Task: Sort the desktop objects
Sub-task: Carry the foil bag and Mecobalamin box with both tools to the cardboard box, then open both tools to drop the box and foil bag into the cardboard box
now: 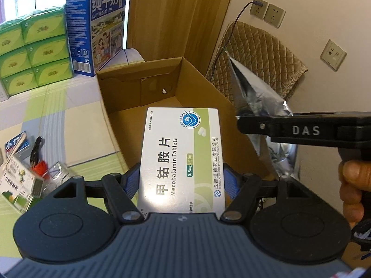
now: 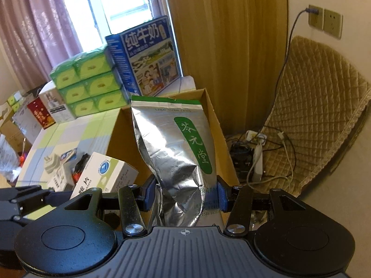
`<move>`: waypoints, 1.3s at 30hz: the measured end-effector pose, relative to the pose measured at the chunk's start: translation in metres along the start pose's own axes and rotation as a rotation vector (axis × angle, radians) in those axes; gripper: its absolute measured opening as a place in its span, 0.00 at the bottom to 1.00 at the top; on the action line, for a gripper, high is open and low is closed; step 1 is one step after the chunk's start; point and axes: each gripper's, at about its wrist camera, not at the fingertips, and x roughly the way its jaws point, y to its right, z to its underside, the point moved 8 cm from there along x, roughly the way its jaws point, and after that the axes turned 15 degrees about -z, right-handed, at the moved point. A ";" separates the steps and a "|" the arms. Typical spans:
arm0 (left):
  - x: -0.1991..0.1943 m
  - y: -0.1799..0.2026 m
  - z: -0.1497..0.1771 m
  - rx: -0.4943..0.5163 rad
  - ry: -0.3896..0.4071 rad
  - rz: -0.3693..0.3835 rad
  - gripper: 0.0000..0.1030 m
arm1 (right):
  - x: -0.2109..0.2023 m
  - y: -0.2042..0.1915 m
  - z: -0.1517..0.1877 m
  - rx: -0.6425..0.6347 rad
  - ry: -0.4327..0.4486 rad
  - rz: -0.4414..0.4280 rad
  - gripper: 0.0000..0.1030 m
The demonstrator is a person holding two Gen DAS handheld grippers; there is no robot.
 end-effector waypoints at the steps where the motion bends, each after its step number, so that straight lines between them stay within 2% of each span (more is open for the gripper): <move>1: 0.005 0.001 -0.002 0.000 0.001 0.004 0.65 | 0.005 0.005 -0.002 0.010 -0.001 0.000 0.47; 9: 0.039 0.009 -0.005 0.010 0.004 0.019 0.65 | 0.024 0.031 -0.005 0.059 0.000 0.009 0.47; 12: 0.048 0.006 -0.003 0.004 -0.002 0.008 0.71 | 0.028 0.034 -0.005 0.065 -0.001 0.002 0.47; 24: 0.029 -0.020 0.009 -0.019 0.028 -0.016 0.73 | 0.046 0.019 0.000 0.040 -0.022 -0.022 0.47; 26: 0.025 -0.025 0.010 -0.023 0.032 -0.020 0.73 | 0.049 0.017 -0.001 0.024 -0.021 -0.024 0.51; 28: 0.021 -0.028 0.012 -0.023 0.037 -0.021 0.73 | 0.048 0.013 -0.001 0.000 -0.007 -0.020 0.59; 39: -0.012 -0.055 0.032 -0.052 0.052 -0.040 0.73 | 0.026 -0.022 0.023 -0.125 -0.039 0.055 0.73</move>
